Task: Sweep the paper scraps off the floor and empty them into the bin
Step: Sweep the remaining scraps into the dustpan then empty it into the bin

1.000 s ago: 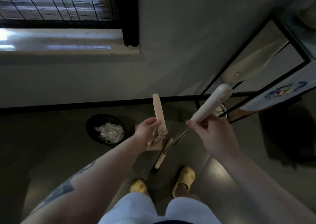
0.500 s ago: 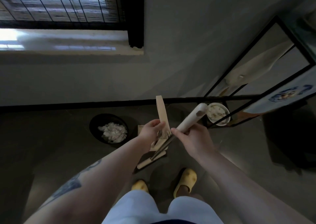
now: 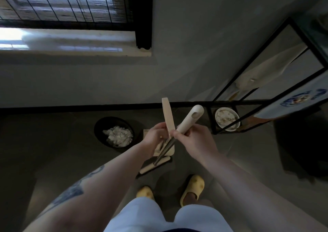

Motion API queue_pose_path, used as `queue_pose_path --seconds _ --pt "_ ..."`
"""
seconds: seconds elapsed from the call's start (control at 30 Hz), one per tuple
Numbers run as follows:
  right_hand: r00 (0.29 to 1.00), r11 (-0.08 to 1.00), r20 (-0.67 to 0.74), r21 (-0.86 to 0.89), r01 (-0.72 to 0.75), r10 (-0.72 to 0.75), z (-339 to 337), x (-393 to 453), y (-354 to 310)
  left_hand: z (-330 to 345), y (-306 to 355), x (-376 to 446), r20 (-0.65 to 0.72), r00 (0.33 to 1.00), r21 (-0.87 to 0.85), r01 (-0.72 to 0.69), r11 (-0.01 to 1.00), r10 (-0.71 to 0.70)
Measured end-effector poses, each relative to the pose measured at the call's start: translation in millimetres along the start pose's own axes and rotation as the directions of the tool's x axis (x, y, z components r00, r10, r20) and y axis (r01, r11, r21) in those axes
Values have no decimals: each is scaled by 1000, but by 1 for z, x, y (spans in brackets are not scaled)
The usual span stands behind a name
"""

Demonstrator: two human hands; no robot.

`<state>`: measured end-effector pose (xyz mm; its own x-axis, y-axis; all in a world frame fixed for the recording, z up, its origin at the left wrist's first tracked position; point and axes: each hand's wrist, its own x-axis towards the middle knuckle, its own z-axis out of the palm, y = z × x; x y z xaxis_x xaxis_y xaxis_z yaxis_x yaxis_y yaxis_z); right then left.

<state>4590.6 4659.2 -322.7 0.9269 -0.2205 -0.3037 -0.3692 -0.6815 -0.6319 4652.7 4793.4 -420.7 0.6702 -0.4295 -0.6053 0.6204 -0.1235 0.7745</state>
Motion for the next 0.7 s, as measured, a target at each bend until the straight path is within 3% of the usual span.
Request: queue_pose_path --seconds 0.17,0.47,0.7 --pt "1000 998 -11 -65 14 -15 -2 3 -4 4 -12 3 -36 997 346 -56 936 73" --pt "992 983 48 -137 122 -117 -7 8 -7 15 -24 13 -40 980 403 -161 901 193" --pt "985 998 170 -46 41 -33 -14 13 -1 14 -31 21 -28 979 377 -177 909 202"
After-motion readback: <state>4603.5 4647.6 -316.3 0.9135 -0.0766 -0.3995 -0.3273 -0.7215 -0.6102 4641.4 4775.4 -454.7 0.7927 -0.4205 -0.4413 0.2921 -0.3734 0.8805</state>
